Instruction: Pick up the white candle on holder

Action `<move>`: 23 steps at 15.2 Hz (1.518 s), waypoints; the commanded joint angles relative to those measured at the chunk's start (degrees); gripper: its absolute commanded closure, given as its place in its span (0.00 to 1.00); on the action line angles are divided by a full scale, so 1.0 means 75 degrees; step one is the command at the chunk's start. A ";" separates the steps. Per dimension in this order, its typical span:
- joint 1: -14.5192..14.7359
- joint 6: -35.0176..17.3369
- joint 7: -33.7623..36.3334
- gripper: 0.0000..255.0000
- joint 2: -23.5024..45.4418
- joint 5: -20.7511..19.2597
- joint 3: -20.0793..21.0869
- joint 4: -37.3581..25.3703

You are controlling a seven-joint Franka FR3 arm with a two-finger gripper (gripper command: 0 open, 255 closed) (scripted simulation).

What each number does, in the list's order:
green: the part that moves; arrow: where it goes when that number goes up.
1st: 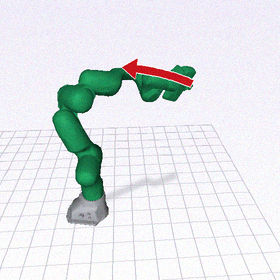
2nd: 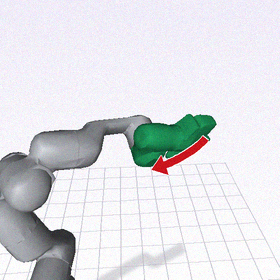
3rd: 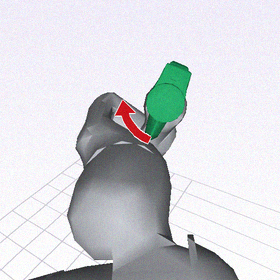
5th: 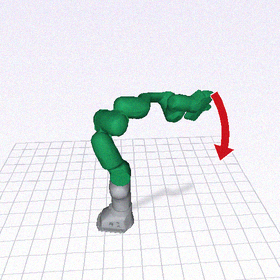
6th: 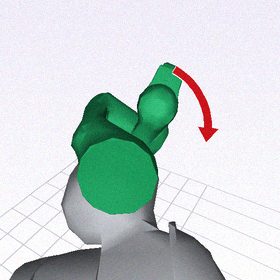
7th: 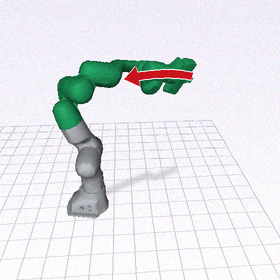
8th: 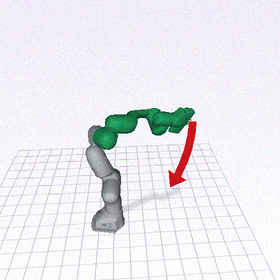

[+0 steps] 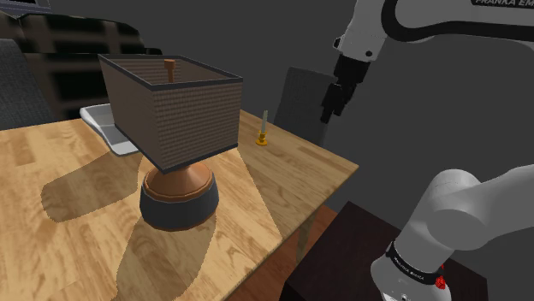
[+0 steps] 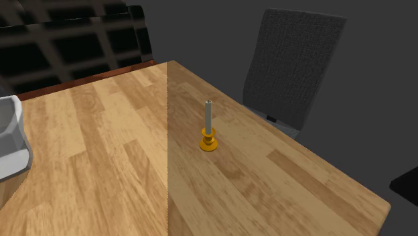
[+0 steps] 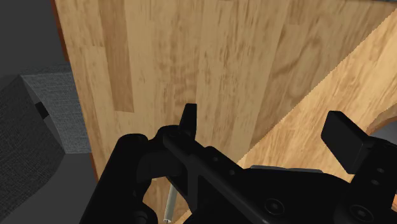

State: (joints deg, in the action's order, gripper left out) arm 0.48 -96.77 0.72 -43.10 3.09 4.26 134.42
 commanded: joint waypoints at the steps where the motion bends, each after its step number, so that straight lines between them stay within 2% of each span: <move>1: 0.0000 0.0000 0.0000 0.00 0.0000 0.0000 0.0000 0.0000; 8: -0.0147 -0.2182 -0.0455 0.00 0.1188 0.0110 -0.0441 0.0366; 14: -0.0160 -0.3888 -0.0958 0.00 0.2554 0.0424 -0.0838 0.0194; 19: -0.0073 -0.5080 -0.1539 0.00 0.3844 0.0951 -0.1187 -0.0293; 23: 0.0003 -0.5820 -0.2158 0.00 0.4929 0.1619 -0.1426 -0.0908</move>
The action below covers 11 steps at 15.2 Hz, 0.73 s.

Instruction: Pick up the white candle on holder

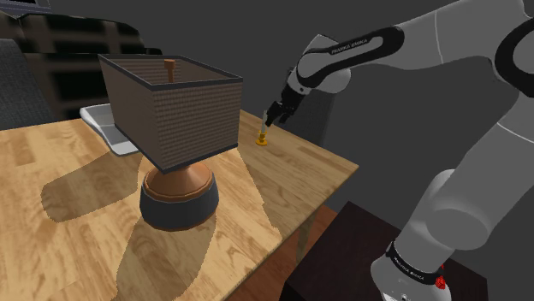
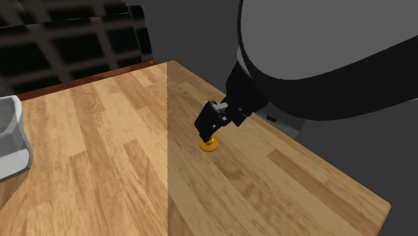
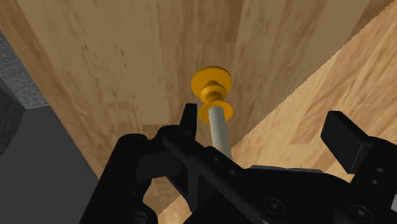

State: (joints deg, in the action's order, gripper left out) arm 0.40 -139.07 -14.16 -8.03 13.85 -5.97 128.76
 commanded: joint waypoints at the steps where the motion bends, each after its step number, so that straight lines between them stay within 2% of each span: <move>1: 0.0024 -0.0330 -0.0350 0.00 0.0529 0.0385 -0.0108 -0.0338; 4: 0.0011 -0.0693 -0.0904 0.00 0.1364 0.1046 -0.0196 -0.0969; 11: -0.0008 -0.1233 -0.1297 0.00 0.1726 0.1447 -0.0130 -0.0762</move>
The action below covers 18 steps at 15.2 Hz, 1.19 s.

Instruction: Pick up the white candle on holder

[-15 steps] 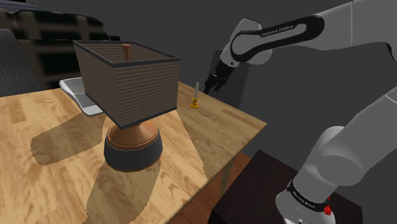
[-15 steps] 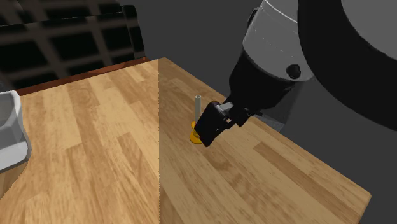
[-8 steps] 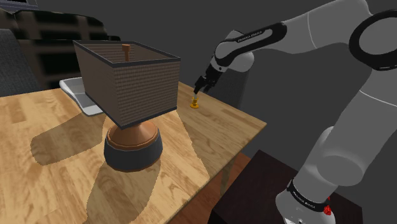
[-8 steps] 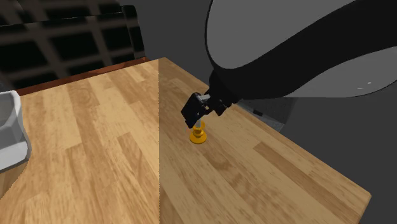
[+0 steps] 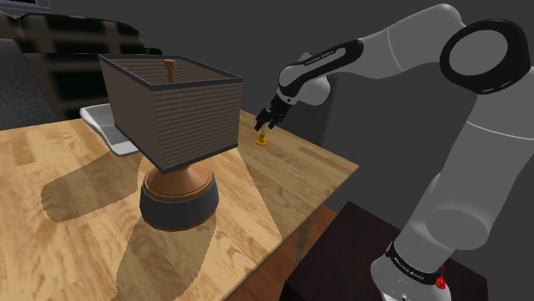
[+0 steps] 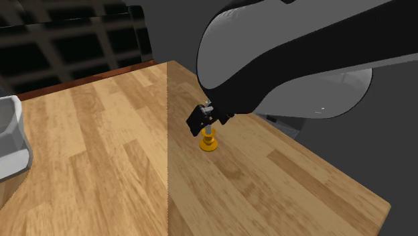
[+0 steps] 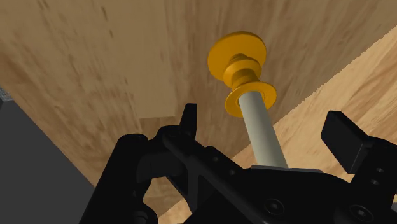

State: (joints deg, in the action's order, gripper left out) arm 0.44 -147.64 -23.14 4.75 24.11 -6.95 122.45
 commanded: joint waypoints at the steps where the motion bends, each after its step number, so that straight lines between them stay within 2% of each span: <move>1: -0.0018 -0.0225 -0.0204 0.00 0.0112 0.0185 0.0021 0.0133; 3: -0.0019 -0.0225 -0.0203 0.00 0.0112 0.0184 0.0022 0.0134; 4: -0.0021 -0.0234 -0.0214 1.00 0.0088 0.0189 0.0021 0.0167; 13: -0.0019 -0.0225 -0.0203 1.00 0.0112 0.0185 0.0022 0.0133; 18: -0.0011 0.0204 0.0112 1.00 -0.0161 -0.0136 -0.0034 -0.0055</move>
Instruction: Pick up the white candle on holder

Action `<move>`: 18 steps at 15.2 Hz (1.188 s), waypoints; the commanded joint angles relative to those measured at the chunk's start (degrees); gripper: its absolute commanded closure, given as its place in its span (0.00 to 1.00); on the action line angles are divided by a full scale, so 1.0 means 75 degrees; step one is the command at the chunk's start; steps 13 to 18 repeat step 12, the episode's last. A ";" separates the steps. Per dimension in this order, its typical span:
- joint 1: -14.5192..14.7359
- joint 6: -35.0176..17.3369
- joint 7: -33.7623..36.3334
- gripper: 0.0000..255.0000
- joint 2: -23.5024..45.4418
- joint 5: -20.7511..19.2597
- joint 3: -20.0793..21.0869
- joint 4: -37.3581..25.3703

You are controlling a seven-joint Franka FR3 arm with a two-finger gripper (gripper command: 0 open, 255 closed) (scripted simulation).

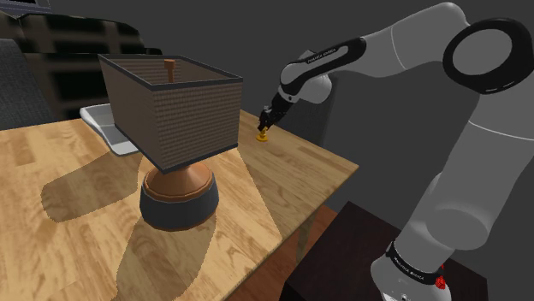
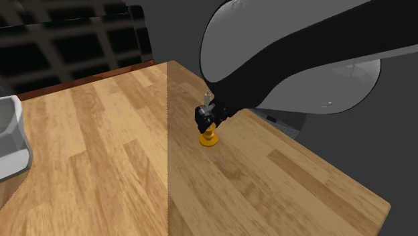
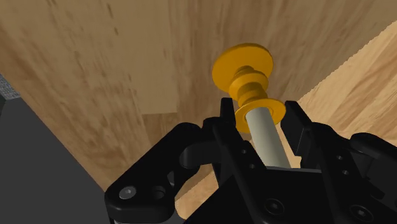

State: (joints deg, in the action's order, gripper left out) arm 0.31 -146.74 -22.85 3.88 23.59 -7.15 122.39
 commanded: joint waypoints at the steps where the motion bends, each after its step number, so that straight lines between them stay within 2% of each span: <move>1: 0.0006 0.0172 0.0131 1.00 -0.0096 -0.0123 -0.0014 -0.0091; 10: -0.0011 0.0980 0.0587 1.00 -0.0481 -0.0561 -0.0061 -0.0563; 18: -0.0011 0.0994 0.0594 1.00 -0.0486 -0.0567 -0.0062 -0.0571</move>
